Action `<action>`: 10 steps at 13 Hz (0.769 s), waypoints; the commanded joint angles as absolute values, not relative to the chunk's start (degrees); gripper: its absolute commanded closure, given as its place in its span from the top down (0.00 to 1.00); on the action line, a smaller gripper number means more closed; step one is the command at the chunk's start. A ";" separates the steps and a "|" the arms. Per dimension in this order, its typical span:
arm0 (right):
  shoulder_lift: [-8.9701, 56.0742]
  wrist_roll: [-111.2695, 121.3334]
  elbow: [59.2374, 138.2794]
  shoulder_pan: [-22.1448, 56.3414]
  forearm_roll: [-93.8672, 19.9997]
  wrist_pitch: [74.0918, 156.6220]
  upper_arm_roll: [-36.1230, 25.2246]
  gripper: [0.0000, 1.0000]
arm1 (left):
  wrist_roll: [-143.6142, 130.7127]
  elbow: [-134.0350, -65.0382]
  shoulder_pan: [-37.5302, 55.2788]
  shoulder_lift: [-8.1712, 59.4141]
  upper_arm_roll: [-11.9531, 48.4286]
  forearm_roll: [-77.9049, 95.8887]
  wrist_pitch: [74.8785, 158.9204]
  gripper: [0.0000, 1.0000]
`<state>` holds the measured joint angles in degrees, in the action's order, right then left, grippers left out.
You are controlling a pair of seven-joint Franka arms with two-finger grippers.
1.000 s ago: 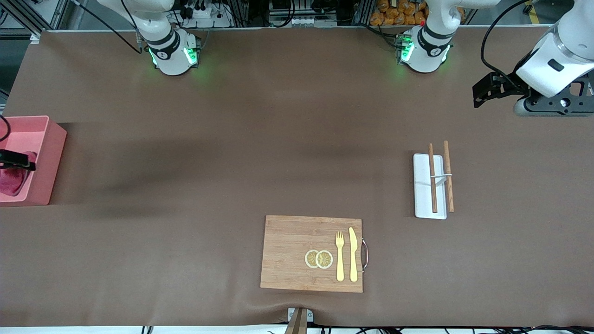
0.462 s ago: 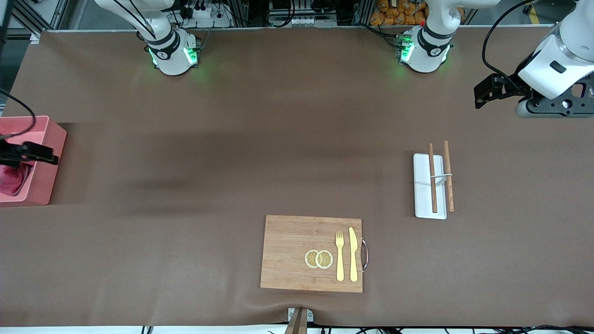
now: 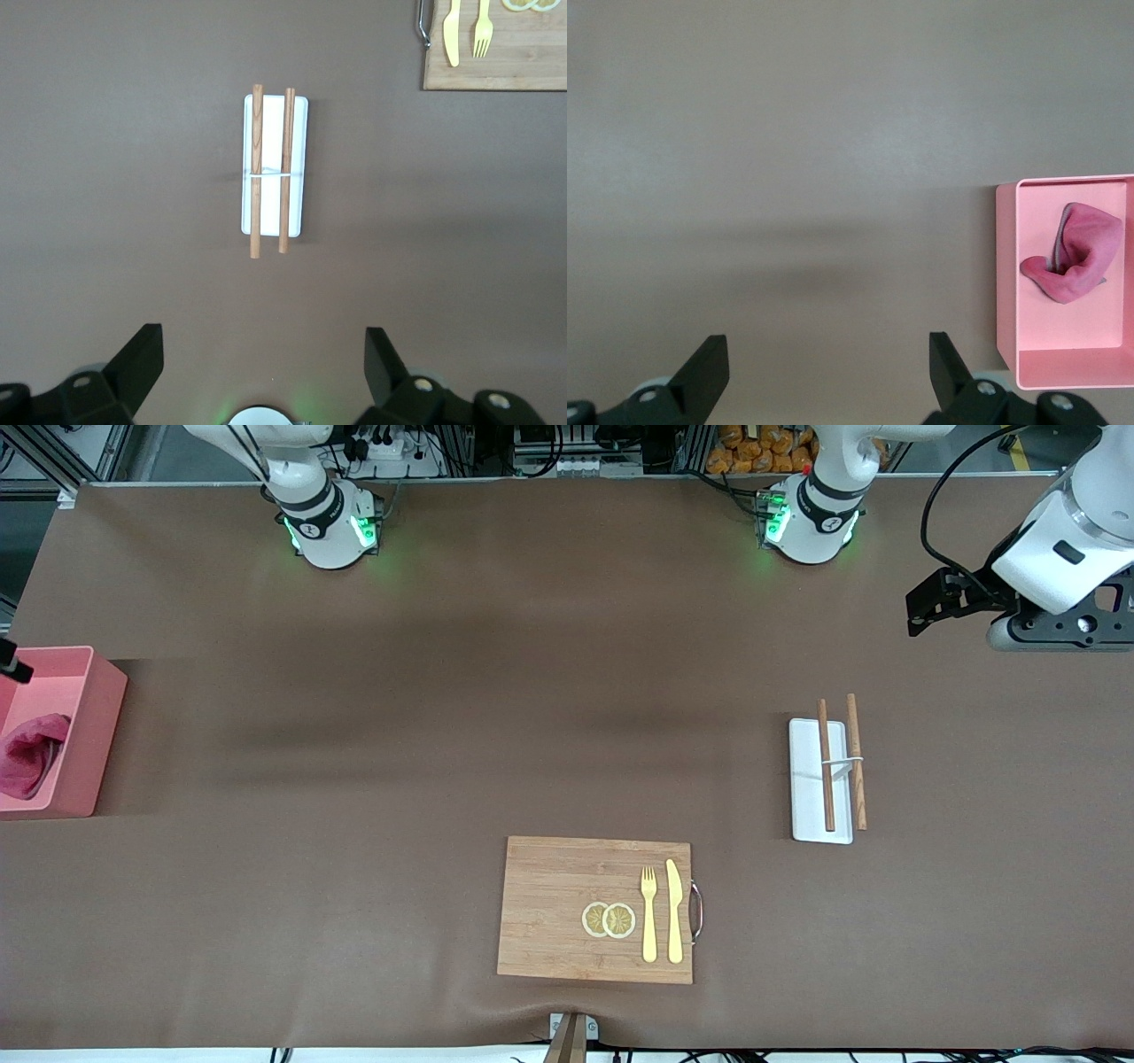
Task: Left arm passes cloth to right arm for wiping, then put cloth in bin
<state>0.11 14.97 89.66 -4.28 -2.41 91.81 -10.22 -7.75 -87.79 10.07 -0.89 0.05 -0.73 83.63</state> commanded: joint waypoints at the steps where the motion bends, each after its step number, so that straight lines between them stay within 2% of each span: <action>1: -5.53 13.54 94.31 -6.15 -1.76 93.34 -3.80 1.00 | -6.86 -86.48 9.76 -0.26 0.18 -0.79 84.02 1.00; 3: -5.54 11.35 94.39 -7.55 -1.41 93.86 -0.89 1.00 | -6.94 -86.48 9.84 -0.26 0.18 -0.88 84.81 1.00; 5: -4.66 11.60 94.22 -8.00 -1.23 96.41 -1.14 1.00 | -6.86 -86.48 9.84 -0.35 0.26 -0.97 86.39 1.00; 10: -0.97 6.77 89.65 -7.30 2.11 96.50 -0.88 1.00 | -6.86 -87.01 9.76 -0.35 0.18 -0.79 87.10 1.00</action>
